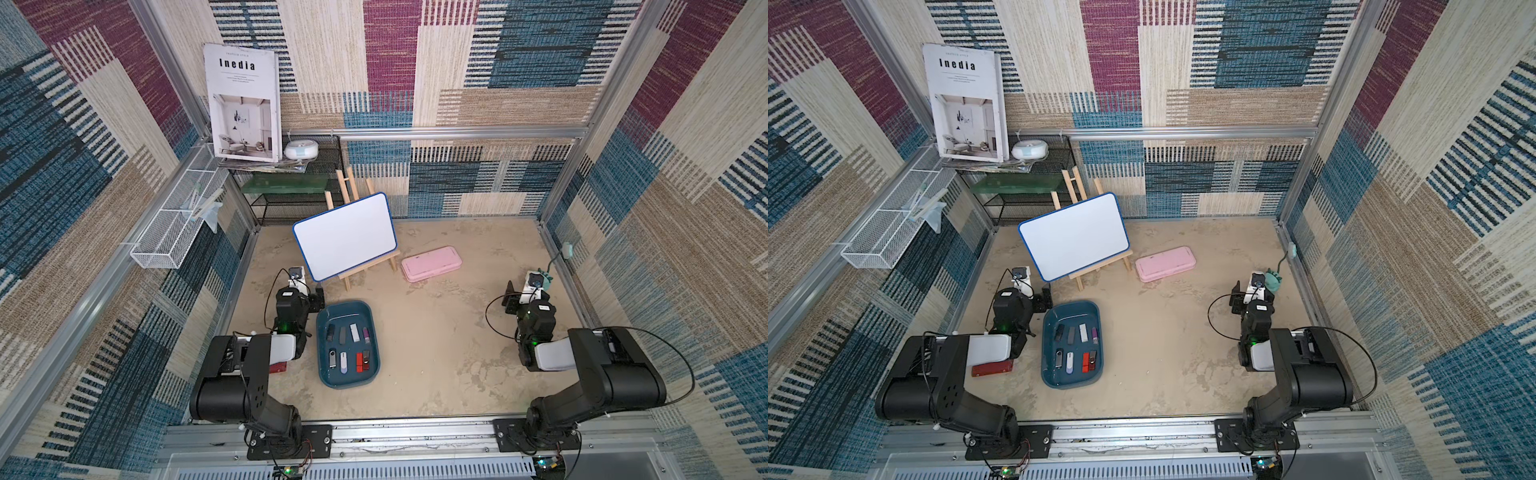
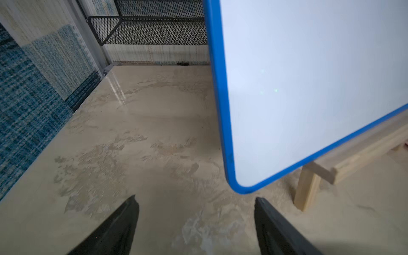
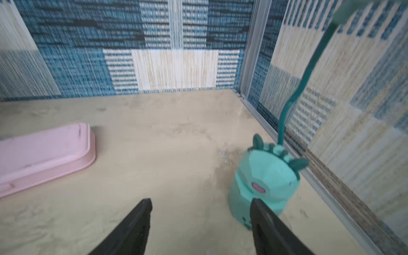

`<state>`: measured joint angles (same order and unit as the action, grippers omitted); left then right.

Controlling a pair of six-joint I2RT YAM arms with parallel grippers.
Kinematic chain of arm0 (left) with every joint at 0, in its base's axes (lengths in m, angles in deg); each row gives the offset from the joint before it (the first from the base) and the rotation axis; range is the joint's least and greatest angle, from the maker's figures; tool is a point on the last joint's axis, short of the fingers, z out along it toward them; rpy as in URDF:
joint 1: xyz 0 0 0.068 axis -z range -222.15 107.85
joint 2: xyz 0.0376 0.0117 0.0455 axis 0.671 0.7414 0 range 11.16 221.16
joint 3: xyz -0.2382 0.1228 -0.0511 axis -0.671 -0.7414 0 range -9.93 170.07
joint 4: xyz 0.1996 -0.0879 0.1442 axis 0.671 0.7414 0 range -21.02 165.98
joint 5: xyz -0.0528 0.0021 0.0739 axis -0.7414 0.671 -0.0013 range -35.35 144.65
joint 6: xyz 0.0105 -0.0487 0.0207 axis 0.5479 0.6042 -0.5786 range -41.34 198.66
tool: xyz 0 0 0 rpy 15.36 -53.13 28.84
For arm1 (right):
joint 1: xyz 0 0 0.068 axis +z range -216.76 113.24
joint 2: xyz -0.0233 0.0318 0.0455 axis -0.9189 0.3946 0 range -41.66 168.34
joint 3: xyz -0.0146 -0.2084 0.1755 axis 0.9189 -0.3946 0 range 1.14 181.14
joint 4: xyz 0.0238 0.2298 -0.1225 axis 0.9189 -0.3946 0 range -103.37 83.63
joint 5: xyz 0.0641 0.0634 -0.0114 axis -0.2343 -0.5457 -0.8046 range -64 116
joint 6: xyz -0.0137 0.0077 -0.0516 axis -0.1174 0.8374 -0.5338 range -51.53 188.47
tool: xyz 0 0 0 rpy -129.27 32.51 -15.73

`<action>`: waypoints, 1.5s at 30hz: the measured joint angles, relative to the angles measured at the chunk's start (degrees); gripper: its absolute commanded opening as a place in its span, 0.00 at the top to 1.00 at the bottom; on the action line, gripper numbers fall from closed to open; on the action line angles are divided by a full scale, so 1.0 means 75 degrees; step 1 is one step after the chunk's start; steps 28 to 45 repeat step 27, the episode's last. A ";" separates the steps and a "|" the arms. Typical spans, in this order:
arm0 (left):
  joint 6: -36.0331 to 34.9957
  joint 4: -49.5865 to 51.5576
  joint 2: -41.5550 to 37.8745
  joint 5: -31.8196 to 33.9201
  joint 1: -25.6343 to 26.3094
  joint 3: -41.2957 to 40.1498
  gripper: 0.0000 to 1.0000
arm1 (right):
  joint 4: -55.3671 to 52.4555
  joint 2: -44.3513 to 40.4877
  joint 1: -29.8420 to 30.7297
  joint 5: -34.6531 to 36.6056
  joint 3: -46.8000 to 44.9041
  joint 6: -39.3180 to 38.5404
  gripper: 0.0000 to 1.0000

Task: Put the usb flash drive into the storage box
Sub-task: Reset both arms

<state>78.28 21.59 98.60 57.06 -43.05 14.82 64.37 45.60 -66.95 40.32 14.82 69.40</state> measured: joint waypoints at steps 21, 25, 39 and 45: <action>0.0029 0.0583 0.0023 -0.0315 -0.0061 0.0044 0.01 | -0.0189 -0.0035 -0.0076 -0.0746 0.0058 0.0108 0.01; 0.0029 0.0583 0.0023 -0.0315 -0.0064 0.0044 0.01 | -0.0198 -0.0032 -0.0076 -0.0746 0.0070 0.0111 0.01; 0.0029 0.0583 0.0023 -0.0315 -0.0064 0.0044 0.01 | -0.0251 0.0006 -0.0076 -0.0749 0.0134 0.0111 0.01; 0.0029 0.0583 0.0023 -0.0315 -0.0064 0.0044 0.01 | -0.0251 0.0006 -0.0076 -0.0749 0.0134 0.0111 0.01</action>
